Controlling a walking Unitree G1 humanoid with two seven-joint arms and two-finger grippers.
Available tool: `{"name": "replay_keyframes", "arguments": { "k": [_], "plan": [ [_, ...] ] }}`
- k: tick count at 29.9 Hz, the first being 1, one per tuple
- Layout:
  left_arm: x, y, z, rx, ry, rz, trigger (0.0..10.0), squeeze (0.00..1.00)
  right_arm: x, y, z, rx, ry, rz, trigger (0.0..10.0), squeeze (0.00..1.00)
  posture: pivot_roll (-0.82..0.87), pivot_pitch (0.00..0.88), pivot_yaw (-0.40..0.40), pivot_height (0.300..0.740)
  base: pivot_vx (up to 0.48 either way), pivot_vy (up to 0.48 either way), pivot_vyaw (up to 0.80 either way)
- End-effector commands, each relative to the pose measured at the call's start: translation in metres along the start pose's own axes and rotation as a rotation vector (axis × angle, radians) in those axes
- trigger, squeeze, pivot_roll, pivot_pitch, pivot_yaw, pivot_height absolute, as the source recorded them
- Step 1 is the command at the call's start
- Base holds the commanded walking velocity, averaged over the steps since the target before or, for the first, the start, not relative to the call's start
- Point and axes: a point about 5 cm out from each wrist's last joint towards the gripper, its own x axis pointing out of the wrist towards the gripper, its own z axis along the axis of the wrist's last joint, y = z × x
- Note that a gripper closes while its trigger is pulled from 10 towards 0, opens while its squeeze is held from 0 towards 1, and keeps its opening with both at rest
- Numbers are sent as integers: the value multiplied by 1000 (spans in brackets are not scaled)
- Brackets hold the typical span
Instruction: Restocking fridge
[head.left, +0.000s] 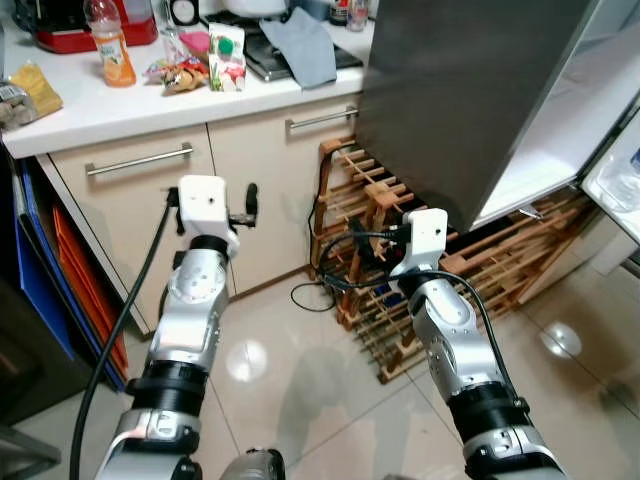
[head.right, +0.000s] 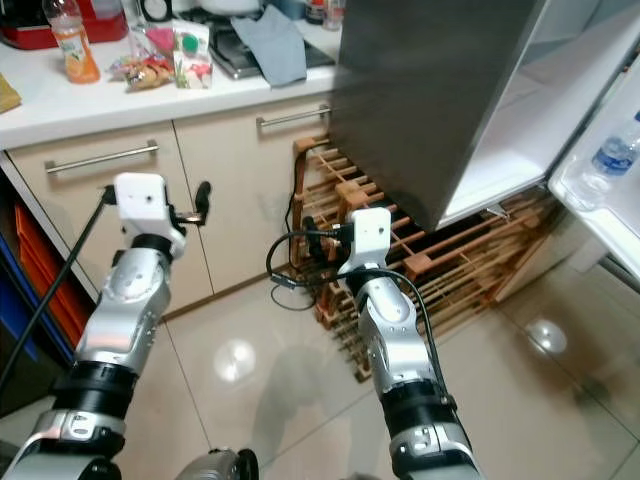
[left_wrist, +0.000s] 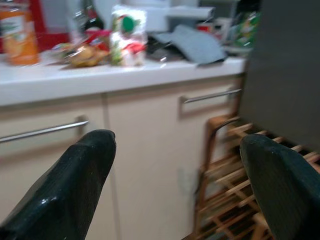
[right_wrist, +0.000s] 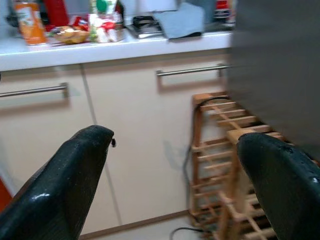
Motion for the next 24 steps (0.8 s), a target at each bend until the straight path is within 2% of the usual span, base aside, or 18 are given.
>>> {"name": "replay_keyframes", "arguments": {
  "k": [1, 3, 10, 21, 24],
  "plan": [
    [5, -5, 9, 17, -31, -22, 10000, 0, 5, 0, 9, -17, -23, -10, 10000, 0, -58, 0, -33, 740, 0, 0, 0],
    [7, -4, 9, 15, -30, -17, 10000, 0, 5, -1, 8, -33, -16, 6, 10000, 0, -54, 0, -34, 740, 0, 0, 0],
    [3, 6, 4, 11, -17, -36, 10000, 0, 5, -3, 11, -25, -38, 2, 10000, 0, -46, 0, -28, 740, 0, 0, 613],
    [7, -3, 10, 38, -47, -67, 10000, 0, 8, -7, 13, -22, -51, -25, 10000, 0, -38, 0, -28, 740, 0, 0, 506],
    [7, 0, 8, 6, -31, -55, 10000, 0, 9, -7, 14, -22, -52, -21, 10000, 0, -35, 0, -29, 740, 0, 0, 469]
  ]
}}
